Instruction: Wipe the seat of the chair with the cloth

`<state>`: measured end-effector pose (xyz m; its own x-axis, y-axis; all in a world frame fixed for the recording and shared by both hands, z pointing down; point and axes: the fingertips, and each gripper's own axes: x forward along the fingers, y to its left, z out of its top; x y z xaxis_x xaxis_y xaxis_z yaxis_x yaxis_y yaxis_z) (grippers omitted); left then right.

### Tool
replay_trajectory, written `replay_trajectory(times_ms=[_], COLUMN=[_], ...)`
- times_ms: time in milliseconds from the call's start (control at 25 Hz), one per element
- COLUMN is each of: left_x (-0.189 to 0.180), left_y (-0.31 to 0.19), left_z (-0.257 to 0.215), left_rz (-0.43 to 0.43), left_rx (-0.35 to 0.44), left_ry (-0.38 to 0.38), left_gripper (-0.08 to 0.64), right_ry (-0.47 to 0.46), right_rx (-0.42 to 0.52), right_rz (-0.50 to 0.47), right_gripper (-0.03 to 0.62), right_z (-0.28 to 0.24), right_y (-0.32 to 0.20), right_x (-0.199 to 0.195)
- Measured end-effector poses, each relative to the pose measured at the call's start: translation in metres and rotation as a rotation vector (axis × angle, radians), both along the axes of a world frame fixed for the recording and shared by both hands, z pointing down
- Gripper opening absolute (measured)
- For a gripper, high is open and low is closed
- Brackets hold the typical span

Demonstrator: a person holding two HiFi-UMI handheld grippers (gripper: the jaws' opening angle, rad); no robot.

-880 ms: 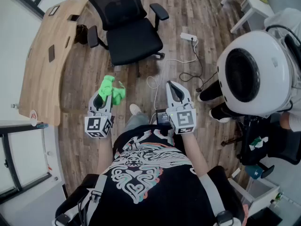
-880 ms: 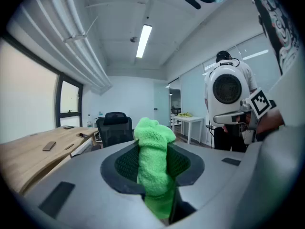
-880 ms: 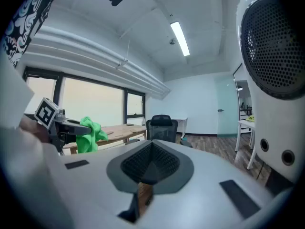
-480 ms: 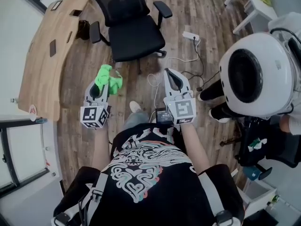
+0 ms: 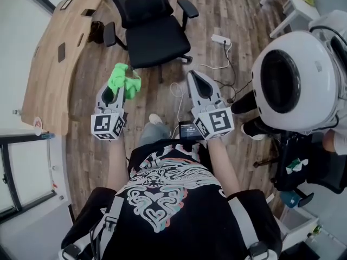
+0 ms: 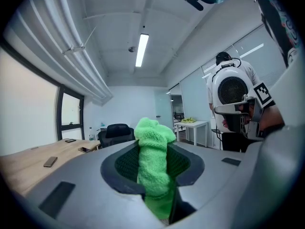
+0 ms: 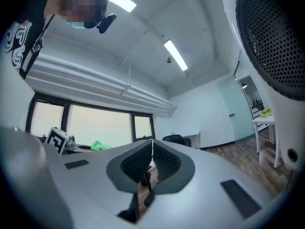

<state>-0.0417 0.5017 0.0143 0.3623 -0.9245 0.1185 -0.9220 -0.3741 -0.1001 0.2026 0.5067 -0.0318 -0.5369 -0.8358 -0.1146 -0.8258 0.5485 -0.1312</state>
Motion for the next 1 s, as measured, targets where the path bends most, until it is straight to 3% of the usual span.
replay_trajectory(times_ms=[240, 520, 1000], left_x=[0.001, -0.005, -0.02], left_y=[-0.005, -0.044, -0.188], left_z=[-0.003, 0.006, 0.038], left_rz=[-0.002, -0.003, 0.067], left_rx=[0.008, 0.0, -0.056], left_ry=[-0.003, 0.014, 0.025], left_gripper=[0.123, 0.123, 0.123], right_ry=[-0.069, 0.041, 0.111], right_rx=[-0.059, -0.098, -0.175], right_rz=[-0.057, -0.021, 0.003], right_gripper=[0.002, 0.002, 0.002], right_z=[0.006, 0.031, 0.065], right_y=[-0.006, -0.041, -0.186], right_x=[0.003, -0.002, -0.033])
